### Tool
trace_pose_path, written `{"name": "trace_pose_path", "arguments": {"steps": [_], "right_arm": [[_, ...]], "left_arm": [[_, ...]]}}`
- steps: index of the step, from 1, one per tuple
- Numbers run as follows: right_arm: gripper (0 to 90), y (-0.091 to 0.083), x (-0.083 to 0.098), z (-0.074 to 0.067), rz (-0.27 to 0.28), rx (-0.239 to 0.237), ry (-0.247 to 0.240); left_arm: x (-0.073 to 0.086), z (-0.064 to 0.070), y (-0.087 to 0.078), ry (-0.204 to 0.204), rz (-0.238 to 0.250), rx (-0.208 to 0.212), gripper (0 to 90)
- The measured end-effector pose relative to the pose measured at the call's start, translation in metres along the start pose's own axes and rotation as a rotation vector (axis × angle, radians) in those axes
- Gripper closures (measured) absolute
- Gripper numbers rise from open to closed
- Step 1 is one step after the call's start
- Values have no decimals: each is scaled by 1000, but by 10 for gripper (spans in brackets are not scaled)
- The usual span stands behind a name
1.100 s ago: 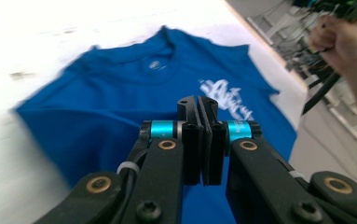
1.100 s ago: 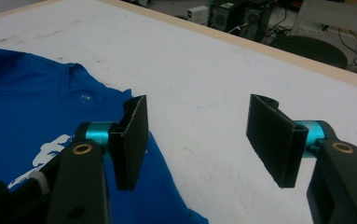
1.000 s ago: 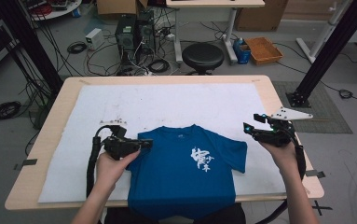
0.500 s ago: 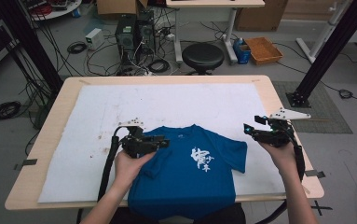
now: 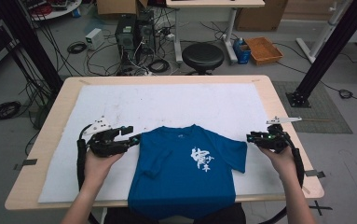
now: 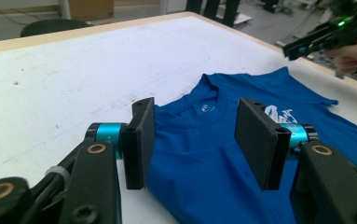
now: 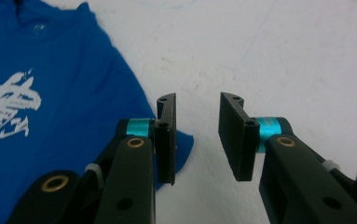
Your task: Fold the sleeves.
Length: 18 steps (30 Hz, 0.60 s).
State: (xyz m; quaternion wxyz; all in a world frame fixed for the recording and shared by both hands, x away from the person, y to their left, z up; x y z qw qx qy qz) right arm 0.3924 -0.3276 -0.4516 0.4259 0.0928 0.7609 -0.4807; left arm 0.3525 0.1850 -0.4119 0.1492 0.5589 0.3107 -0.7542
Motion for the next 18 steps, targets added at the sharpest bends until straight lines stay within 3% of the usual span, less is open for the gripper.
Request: {"name": "trace_pose_path", "arguments": {"steps": [3,7,10,14,16,18], "right_arm": [[689,6,4,4,-28,-37,-32],[681,11,8,7,-62,-79,-52],[682,16,11,7,-87,-66,-76],[683,17,11,6,-77,-61,-105],[731,17,12,5,-74,-50,-134],[900,16,12,4,-76,-49,-169]], "left_arm": [[5,-5,0,14,-9,16,482],[8,-7,2,34,-40,2,482],[9,-7,3,35,-44,-2,482],[9,-7,3,29,-45,-2,482],[9,-6,3,28,-45,-5,482],[8,-6,3,26,-46,-7,482]]}}
Point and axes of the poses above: each handheld gripper's, and its own axes: y roughly forward along the jaws, x roughly out of its underside, z roughly to its right, the point moved 4 cm from there along y, roughly forward along the jaws, and after that the axes turned 1 degree about z, right-handed, at the moved point
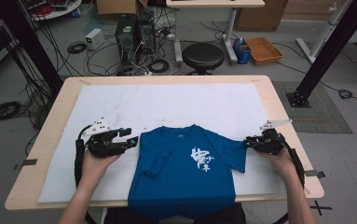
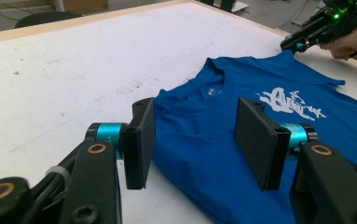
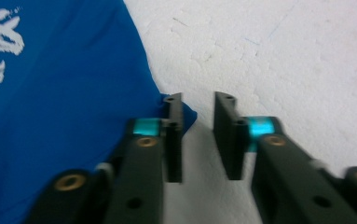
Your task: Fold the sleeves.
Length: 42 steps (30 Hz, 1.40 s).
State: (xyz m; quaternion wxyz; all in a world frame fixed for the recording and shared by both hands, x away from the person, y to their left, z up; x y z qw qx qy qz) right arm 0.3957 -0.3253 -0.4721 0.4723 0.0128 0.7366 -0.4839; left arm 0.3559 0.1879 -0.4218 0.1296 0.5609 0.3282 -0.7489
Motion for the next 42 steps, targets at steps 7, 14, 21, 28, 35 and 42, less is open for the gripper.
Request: {"name": "trace_pose_path", "arguments": {"steps": [7,14,21,28,35,42], "right_arm": [[884,-13,-1,1,51,-8,-2],[699,3,-2,1,18,-54,26],[898,3,-2,-5,-1,-39,-48],[895,-16,-8,-5,47,-18,19],[809,-15,-10,-4,72,17,68],[730,-2,1,-2,16,-34,67]], "left_arm": [[1,-1,0,-5,-5,2,483],[2,0,1,-9,-13,6,483],[3,0,3,-17,-23,4,483],[2,0,2,-11,-19,7,483],[3,0,3,-14,-21,8,483],[4,0,4,-16,-32,15,483]]}}
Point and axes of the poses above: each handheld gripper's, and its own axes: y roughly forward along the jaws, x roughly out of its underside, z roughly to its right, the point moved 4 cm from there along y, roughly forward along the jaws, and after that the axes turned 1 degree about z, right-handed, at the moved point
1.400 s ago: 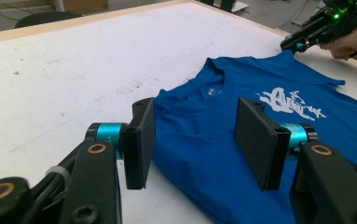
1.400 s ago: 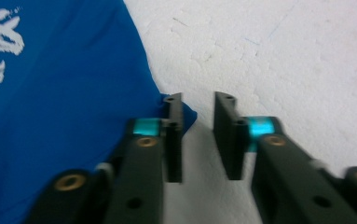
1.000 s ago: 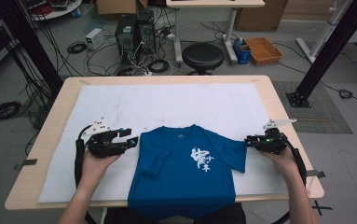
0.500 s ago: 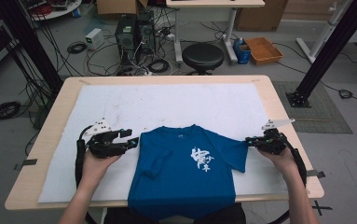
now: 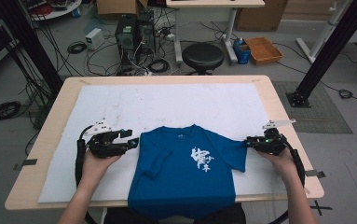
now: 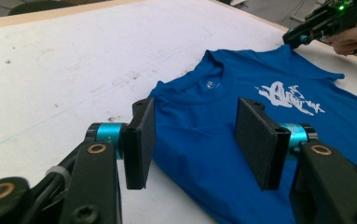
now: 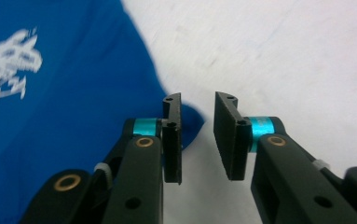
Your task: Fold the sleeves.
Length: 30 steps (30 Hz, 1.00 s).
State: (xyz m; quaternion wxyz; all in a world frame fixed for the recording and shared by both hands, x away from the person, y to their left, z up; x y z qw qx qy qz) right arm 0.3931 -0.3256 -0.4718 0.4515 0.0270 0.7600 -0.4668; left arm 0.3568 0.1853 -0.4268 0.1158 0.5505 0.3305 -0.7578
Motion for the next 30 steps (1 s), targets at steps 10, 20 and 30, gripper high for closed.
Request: {"name": "trace_pose_path", "arguments": {"steps": [10,20,30], "right_arm": [[900,-24,-19,-24,70,-33,-14],[900,-9,-79,-111,31,5,-95],[811,47,-107,-154,21,33,-149]], "left_arm": [[-1,0,0,0,14,5,483],[-2,0,2,-7,17,21,483],[-1,0,4,-23,18,34,480]]}}
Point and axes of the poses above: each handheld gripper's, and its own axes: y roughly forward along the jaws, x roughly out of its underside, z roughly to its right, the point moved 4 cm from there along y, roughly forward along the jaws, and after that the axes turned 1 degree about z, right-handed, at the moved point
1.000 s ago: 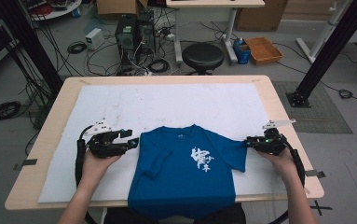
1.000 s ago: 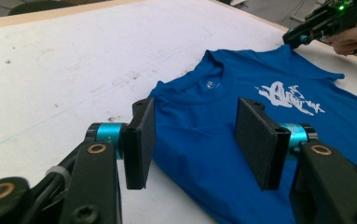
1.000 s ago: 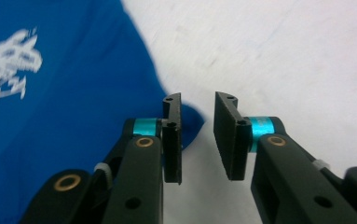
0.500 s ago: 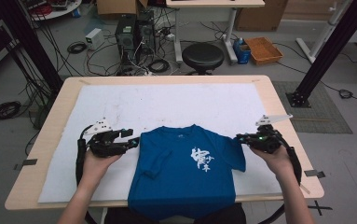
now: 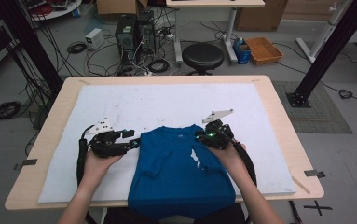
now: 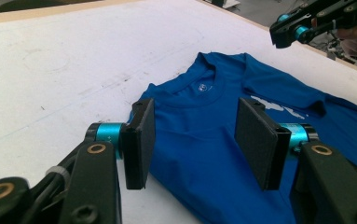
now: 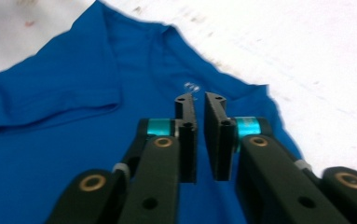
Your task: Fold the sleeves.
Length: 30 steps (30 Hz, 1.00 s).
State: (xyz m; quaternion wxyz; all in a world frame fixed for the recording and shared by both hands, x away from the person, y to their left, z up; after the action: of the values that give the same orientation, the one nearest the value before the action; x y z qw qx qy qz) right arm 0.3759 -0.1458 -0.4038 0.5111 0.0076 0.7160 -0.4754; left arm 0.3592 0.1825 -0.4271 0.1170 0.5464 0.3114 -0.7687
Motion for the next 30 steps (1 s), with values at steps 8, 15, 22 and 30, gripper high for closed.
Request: {"name": "trace_pose_path", "arguments": {"steps": [8,15,22,30], "right_arm": [[586,-27,24,43,114,18,115],[430,-33,46,73,160,34,230],[370,-36,54,85,201,53,222],[357,-38,56,91,200,56,219]], "left_arm": [[0,-1,1,-7,-2,-24,459],[-4,-4,1,-4,55,-65,437],[-11,-7,5,-29,78,-54,421],[-24,-7,13,-83,91,-54,332]]}}
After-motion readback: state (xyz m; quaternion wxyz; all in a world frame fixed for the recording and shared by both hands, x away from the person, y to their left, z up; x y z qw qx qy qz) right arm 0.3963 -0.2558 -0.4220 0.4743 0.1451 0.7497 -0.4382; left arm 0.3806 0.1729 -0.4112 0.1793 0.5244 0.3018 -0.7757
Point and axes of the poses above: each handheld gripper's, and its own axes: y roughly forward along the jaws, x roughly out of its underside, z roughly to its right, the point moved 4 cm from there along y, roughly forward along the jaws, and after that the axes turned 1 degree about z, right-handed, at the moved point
